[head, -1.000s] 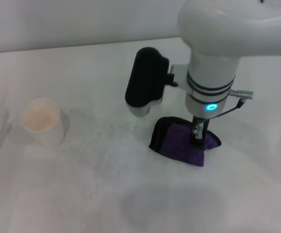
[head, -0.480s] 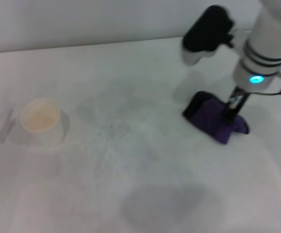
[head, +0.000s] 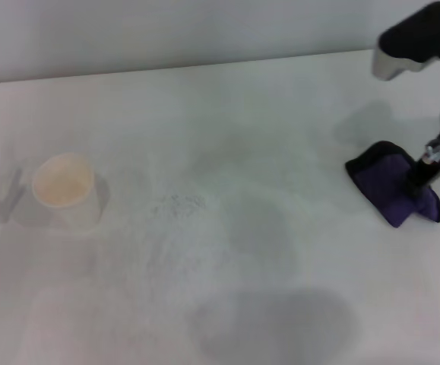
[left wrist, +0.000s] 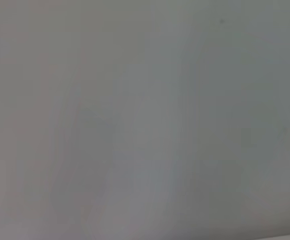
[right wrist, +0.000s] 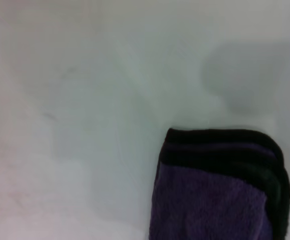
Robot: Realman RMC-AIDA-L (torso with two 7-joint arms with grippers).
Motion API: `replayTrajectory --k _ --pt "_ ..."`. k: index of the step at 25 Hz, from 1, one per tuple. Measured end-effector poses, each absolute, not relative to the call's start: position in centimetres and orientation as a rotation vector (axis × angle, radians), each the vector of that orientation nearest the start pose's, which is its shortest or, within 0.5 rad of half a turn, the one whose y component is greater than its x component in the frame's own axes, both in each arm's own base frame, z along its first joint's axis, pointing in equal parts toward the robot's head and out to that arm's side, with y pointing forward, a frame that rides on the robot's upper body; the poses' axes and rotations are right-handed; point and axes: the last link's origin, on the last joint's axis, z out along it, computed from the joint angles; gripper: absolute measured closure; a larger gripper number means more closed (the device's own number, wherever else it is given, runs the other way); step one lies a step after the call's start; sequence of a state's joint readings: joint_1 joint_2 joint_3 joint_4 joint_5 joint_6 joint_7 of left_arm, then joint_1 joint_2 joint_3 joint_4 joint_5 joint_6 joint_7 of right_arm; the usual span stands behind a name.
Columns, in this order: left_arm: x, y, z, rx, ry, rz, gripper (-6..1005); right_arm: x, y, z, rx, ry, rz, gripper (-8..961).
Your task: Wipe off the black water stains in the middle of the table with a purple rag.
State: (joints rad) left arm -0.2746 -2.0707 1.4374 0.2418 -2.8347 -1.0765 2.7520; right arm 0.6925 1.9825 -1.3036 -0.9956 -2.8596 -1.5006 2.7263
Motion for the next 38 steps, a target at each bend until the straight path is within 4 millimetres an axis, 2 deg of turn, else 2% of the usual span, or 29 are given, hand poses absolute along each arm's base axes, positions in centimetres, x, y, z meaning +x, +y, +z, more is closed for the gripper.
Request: replayTrajectory --k 5,9,16,29,32,38 --pt "-36.1 29.9 -0.9 -1.764 -0.601 -0.624 164 28.6 36.6 4.3 -2.126 1.349 -0.787 837" --pt "-35.9 30.2 -0.9 -1.771 -0.597 -0.626 163 29.1 36.4 4.5 -2.120 1.362 -0.777 837" --pt "-36.0 30.2 -1.0 -1.773 -0.600 -0.619 163 27.7 36.3 3.7 -2.207 1.304 -0.736 834" --pt "-36.0 30.2 -1.0 -1.773 -0.603 -0.616 164 26.9 36.5 3.6 -2.223 1.276 -0.729 826" --pt "-36.0 30.2 -1.0 -1.773 -0.603 -0.616 165 26.5 36.8 4.4 -2.209 1.263 -0.683 616" --pt "-36.0 30.2 -1.0 -1.772 -0.603 -0.617 164 26.1 38.3 6.7 -2.150 1.269 -0.476 476"
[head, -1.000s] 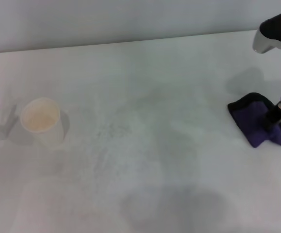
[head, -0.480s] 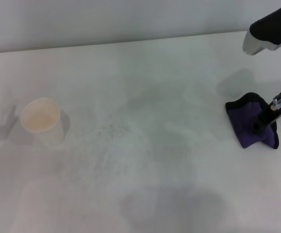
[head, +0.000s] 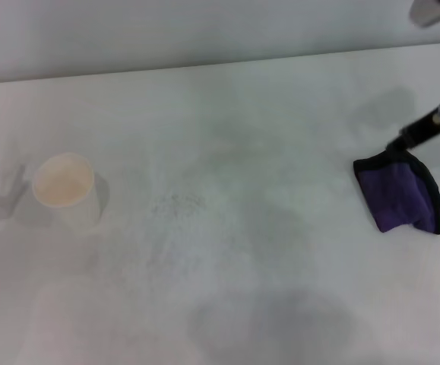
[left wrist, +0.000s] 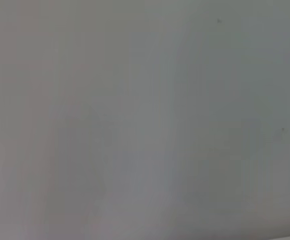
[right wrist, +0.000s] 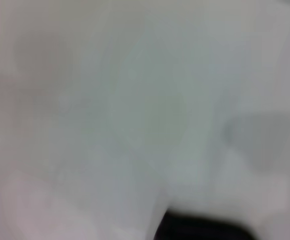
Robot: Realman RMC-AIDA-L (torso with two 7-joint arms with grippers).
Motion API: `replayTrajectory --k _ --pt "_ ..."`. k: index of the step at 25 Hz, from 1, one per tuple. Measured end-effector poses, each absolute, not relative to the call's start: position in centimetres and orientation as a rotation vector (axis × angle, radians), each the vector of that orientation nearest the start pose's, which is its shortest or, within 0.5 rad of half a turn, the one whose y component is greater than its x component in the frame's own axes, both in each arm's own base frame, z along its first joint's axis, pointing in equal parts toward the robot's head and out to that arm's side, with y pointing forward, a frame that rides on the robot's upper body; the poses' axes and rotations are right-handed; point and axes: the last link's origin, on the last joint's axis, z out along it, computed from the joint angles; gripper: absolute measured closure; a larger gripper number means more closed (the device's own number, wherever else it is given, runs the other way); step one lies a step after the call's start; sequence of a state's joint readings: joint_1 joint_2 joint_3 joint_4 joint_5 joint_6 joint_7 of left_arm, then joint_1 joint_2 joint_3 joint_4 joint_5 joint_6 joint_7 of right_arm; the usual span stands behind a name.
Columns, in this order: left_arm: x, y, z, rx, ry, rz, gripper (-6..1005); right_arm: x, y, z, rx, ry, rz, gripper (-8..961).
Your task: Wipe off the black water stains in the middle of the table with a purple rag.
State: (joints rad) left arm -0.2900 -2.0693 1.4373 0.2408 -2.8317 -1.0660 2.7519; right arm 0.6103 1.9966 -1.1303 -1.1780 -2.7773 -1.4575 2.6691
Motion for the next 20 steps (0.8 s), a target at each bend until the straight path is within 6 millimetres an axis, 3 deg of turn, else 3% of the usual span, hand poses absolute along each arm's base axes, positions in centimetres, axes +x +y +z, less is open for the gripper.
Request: replayTrajectory --k 11,14,20 --pt "-35.8 30.6 -0.8 -1.771 -0.593 -0.624 164 26.9 39.0 11.3 -2.100 1.162 0.164 476" --pt "-35.7 30.7 -0.9 -1.773 -0.592 -0.625 164 27.0 38.1 12.6 -2.109 1.079 0.375 476" --pt "-35.4 31.0 -1.1 -1.781 -0.587 -0.630 164 28.2 34.5 14.6 -2.104 0.786 0.889 476"
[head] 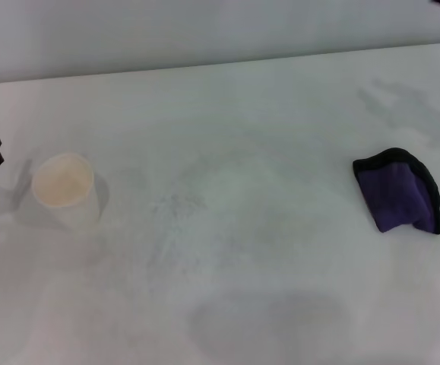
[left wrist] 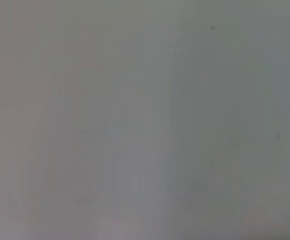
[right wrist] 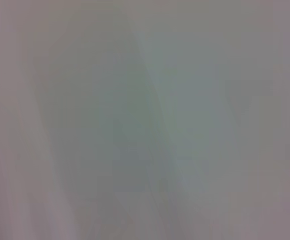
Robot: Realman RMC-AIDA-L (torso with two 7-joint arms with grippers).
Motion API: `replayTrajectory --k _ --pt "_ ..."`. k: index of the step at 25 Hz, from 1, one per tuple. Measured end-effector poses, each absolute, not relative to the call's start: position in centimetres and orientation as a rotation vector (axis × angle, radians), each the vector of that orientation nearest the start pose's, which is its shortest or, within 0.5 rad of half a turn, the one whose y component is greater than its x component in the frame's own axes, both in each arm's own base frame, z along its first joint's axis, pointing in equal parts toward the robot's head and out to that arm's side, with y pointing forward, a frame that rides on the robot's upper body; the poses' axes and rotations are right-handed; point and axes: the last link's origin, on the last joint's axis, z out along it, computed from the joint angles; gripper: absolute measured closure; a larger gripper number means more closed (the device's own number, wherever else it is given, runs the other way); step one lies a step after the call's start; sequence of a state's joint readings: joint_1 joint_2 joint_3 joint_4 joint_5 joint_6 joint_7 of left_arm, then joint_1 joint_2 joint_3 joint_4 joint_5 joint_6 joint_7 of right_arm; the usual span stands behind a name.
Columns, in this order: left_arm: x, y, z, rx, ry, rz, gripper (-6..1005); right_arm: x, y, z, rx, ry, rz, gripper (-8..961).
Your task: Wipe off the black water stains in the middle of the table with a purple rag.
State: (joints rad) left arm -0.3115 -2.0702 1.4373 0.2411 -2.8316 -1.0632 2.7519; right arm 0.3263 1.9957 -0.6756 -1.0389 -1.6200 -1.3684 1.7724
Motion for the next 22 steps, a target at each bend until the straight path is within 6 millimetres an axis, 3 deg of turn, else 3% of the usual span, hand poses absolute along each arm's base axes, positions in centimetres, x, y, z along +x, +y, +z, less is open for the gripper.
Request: replayTrajectory --k 9,17,22 --pt "-35.4 31.0 -1.1 -1.778 -0.592 -0.631 165 31.4 31.5 13.2 -1.910 0.334 0.965 476" --pt "-35.4 30.9 -1.2 -1.776 -0.596 -0.630 165 33.7 28.2 10.1 -1.542 -0.045 0.776 476" --pt "-35.2 31.2 -1.2 -1.777 -0.596 -0.629 164 33.8 26.1 8.2 -1.376 -0.132 0.647 476"
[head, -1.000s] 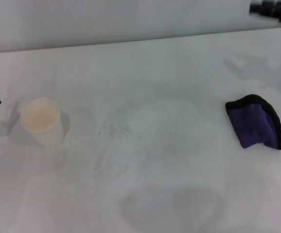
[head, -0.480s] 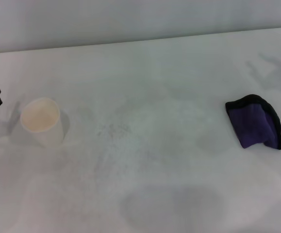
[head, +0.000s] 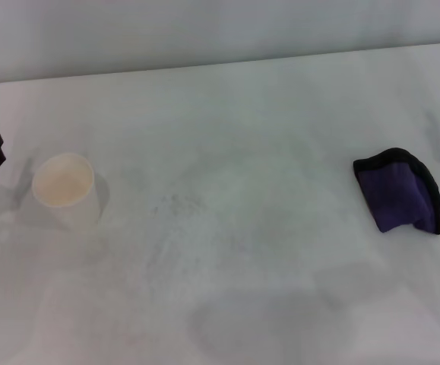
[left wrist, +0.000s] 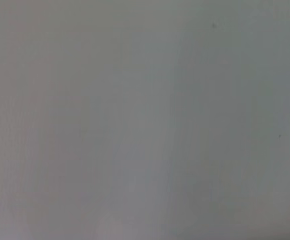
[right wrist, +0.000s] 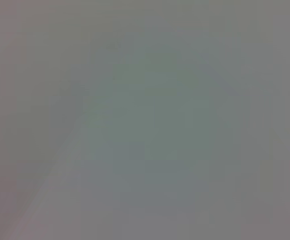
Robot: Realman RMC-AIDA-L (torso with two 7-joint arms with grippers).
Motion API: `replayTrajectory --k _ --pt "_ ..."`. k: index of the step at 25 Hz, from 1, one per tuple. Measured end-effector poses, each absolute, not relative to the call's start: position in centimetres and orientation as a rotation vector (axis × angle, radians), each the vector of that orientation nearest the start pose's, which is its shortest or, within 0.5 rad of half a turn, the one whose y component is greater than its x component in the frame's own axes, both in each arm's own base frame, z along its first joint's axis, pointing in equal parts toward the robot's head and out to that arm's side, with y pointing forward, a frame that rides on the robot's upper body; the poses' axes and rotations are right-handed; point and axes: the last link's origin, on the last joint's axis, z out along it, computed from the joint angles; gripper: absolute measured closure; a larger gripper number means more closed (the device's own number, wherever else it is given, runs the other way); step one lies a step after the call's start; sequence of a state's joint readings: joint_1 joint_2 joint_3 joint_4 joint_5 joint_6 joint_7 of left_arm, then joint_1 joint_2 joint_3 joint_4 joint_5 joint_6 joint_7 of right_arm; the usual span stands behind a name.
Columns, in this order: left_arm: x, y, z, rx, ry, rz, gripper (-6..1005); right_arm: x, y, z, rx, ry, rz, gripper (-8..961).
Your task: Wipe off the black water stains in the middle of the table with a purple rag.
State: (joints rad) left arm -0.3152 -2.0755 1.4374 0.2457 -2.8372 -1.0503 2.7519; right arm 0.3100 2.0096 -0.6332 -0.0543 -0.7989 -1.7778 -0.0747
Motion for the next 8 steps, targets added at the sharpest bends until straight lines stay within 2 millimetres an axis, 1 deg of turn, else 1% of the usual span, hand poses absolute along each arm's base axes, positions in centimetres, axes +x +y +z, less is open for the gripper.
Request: replayTrajectory --k 3,8 --pt "-35.2 31.3 -1.2 -1.770 -0.599 -0.633 165 34.2 25.7 7.5 -1.380 -0.075 0.648 476" --pt "-35.6 31.3 -0.8 -1.736 -0.607 -0.621 165 35.4 25.5 6.8 -1.413 0.089 0.688 476"
